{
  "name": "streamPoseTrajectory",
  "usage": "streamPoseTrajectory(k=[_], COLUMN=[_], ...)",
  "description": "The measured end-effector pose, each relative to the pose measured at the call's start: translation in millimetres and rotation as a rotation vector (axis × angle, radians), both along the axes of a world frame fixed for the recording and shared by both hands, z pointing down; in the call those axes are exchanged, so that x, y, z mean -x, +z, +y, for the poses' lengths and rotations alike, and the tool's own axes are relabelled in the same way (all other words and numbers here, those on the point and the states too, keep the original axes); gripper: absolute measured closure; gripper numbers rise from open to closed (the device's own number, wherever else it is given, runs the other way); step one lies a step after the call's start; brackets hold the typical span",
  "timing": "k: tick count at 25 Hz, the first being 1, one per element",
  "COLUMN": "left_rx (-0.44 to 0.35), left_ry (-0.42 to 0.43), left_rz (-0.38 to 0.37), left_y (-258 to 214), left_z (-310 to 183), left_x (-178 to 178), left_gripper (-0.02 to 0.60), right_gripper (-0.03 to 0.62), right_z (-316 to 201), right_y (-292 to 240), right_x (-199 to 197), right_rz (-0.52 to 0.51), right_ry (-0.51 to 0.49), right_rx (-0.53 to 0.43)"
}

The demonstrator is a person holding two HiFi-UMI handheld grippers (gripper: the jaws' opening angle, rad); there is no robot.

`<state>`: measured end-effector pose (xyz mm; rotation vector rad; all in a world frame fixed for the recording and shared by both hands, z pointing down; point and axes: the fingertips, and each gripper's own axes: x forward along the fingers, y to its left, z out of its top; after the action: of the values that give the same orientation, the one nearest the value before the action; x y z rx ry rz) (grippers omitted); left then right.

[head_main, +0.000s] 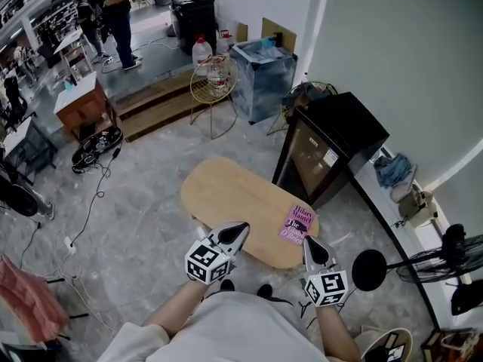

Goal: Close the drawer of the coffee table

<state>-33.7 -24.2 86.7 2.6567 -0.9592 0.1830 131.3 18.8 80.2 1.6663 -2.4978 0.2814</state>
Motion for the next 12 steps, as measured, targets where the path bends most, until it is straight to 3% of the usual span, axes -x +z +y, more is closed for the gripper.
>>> streamPoseTrajectory(k=[12], left_rx=[-0.002], left_ry=[-0.002], left_rz=[0.007], left_y=[-3.1], left_z=[3.4], left_x=[-1.2], left_gripper=[0.574], right_gripper=[0.583], right_z=[4.7], right_y=[-0.7], right_x=[1.8], right_rz=[-0.001], right_ry=[-0.017], right_rx=[-0.009])
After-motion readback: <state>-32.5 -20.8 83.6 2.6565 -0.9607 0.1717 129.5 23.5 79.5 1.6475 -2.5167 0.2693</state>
